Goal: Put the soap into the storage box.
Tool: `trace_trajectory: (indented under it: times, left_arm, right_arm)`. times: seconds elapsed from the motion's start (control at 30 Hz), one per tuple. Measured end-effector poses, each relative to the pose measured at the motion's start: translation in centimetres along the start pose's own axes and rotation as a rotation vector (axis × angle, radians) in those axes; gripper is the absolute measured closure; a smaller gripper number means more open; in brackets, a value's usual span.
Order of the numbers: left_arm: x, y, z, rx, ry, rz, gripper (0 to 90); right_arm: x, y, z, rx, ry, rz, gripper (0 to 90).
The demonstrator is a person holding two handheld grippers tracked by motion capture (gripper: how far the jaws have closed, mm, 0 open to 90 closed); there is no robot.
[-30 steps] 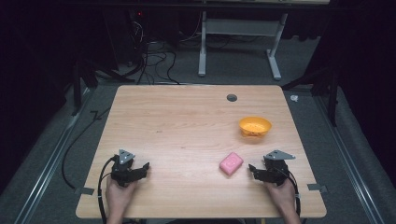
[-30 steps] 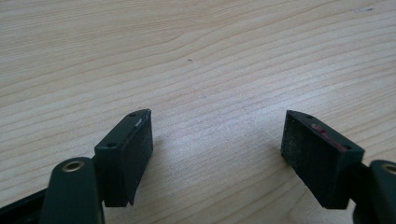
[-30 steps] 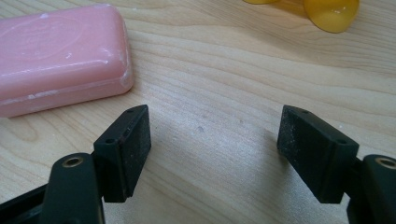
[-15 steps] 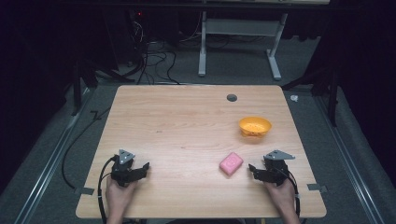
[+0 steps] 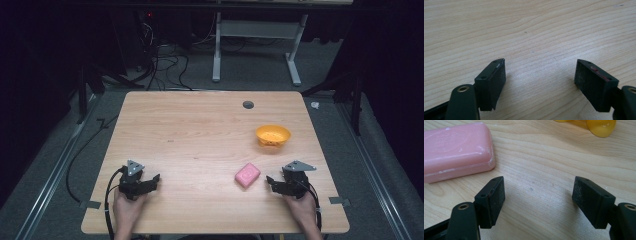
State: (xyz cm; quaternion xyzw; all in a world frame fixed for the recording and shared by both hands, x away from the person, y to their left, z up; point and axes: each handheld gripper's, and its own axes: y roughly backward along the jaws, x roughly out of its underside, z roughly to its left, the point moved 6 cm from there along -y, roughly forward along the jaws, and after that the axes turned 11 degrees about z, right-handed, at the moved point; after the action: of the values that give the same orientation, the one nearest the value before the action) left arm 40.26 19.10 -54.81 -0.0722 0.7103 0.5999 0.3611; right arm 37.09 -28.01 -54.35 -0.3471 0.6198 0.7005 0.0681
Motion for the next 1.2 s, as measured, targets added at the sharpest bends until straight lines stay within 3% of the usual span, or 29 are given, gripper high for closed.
trace_trajectory:
  times: [0.5,0.67,0.9,1.2]
  left_arm:
    - [0.0,0.0,0.0,-0.001,0.0,0.0,25.3]
    - [0.0,0.0,0.0,0.0,-0.001,0.001,25.3]
    - [0.0,0.0,0.0,-0.001,-0.001,0.001,25.3]
    - [0.0,0.0,0.0,-0.001,0.0,0.0,25.3]
  right_arm:
    - [0.1,0.0,0.1,-0.01,0.005,0.003,24.8]
    - [0.1,0.4,-0.2,-0.025,-0.033,0.0,24.0]
    - [-0.3,1.3,0.2,-0.039,-0.038,-0.037,24.4]
    - [-1.2,2.5,1.7,-0.074,-0.005,-0.085,22.3]
